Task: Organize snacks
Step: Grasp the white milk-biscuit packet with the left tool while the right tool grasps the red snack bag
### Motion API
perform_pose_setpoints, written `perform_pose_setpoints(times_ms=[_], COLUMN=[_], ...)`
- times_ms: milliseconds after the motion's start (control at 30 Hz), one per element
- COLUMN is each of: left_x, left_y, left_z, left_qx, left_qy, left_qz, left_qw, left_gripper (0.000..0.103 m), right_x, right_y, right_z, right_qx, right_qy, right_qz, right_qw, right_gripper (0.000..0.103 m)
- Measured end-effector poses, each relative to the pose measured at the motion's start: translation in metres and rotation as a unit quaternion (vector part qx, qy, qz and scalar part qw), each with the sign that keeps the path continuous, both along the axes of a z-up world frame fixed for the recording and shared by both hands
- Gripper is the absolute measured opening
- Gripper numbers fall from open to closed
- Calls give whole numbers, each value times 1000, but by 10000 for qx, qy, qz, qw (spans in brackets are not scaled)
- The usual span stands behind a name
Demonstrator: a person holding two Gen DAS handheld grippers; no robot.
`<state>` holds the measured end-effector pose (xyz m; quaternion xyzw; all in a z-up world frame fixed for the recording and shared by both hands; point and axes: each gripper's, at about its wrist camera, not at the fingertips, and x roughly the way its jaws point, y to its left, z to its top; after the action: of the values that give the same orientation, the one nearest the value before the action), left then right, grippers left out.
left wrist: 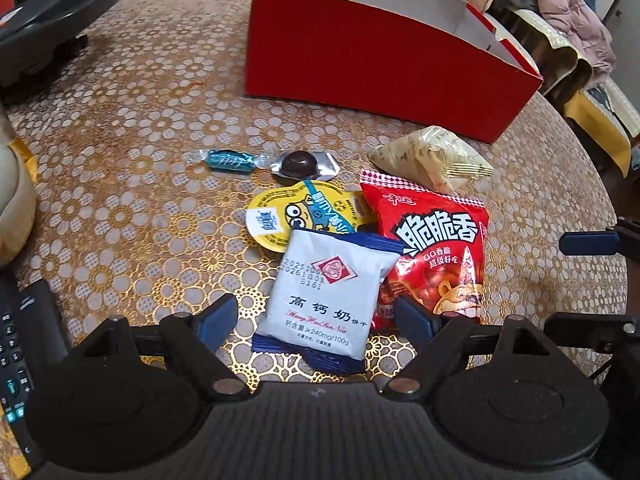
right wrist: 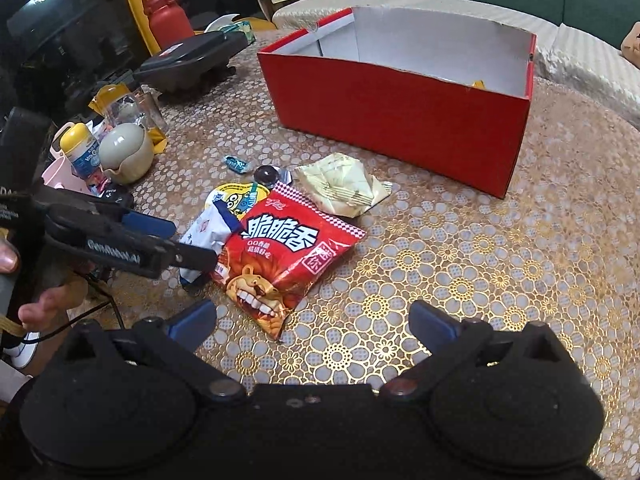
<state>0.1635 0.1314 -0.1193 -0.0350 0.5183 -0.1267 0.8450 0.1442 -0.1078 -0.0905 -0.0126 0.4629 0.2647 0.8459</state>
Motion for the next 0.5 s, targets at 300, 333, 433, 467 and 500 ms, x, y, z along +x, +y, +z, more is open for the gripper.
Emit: perform_pose_setpoints(times_ms=[300,333,433,467,500], left_x=[0,-1,-7,-10,-13], left_y=[4,4,3,4,4], left_z=[0,0,2,3,3], left_qx=[-441,-425,-371,-376,-370], left_qy=[21,-2,-102,-138,-175], left_qz=[52,103,285,395,519], left_qw=[9990,9990,9989,9984,9978], left_gripper=[53,52,51,51,51], right_x=[5,6,10,12,13], right_y=[10,12,19,22,26], right_z=[-1,0,0,1,1], right_qx=[22,22,25,30,35], right_qy=[110,118,169,199,221], right_qz=[12,12,-66,-106,-134], right_qw=[9999,9999,9998,9997,9997], right_gripper=[102,102,102,102,102])
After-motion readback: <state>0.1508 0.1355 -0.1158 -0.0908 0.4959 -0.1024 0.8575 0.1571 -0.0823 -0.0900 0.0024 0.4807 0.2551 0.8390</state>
